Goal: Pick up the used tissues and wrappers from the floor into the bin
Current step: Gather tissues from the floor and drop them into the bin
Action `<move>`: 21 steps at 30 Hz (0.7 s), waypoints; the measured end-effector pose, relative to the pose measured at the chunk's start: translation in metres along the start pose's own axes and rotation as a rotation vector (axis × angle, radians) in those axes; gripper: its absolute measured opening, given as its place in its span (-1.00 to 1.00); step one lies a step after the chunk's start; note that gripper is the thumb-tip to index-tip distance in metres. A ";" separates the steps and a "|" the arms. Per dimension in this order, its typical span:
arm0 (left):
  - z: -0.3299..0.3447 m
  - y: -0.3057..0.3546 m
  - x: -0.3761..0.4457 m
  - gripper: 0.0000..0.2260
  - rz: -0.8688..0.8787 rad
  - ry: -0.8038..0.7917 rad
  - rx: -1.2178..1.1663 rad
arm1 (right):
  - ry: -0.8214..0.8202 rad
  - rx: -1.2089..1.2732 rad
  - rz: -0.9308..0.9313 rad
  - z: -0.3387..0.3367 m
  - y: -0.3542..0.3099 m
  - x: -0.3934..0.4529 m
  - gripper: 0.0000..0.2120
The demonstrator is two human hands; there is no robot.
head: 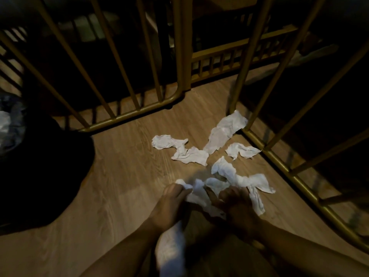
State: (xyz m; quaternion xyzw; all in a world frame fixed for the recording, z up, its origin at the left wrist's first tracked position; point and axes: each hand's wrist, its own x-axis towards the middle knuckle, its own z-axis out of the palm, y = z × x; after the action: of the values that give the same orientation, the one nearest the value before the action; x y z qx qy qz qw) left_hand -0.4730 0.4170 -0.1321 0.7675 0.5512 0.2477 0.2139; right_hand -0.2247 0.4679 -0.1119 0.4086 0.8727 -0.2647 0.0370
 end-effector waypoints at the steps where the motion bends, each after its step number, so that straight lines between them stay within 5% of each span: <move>1: 0.002 -0.004 -0.010 -0.61 -0.002 -0.012 0.015 | -0.005 -0.018 -0.033 0.000 -0.001 0.002 -0.52; 3: 0.003 -0.005 -0.021 -0.63 -0.024 0.003 0.055 | -0.014 0.005 -0.046 0.003 -0.008 0.002 -0.33; 6: -0.002 -0.003 -0.027 -0.84 -0.104 0.074 -0.040 | 0.105 0.133 -0.052 -0.001 -0.021 0.005 -0.43; 8: -0.006 -0.002 -0.027 -0.74 -0.149 0.149 -0.070 | 0.141 0.201 -0.109 0.001 -0.026 0.013 -0.36; 11: -0.011 -0.001 -0.032 -0.61 -0.240 0.219 -0.126 | 0.202 0.297 -0.146 -0.002 -0.031 0.023 -0.52; 14: -0.018 -0.001 -0.032 -0.74 -0.425 0.270 -0.293 | 0.207 0.434 -0.087 -0.001 -0.033 0.026 -0.72; 21: -0.026 0.005 -0.023 -0.76 -0.521 0.418 -0.350 | 0.278 0.573 0.105 0.000 -0.043 0.024 -0.77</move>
State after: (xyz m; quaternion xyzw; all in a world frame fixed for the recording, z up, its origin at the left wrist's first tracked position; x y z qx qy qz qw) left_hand -0.4915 0.3954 -0.1122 0.4864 0.7091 0.4266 0.2805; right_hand -0.2722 0.4619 -0.1000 0.4791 0.7371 -0.4390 -0.1855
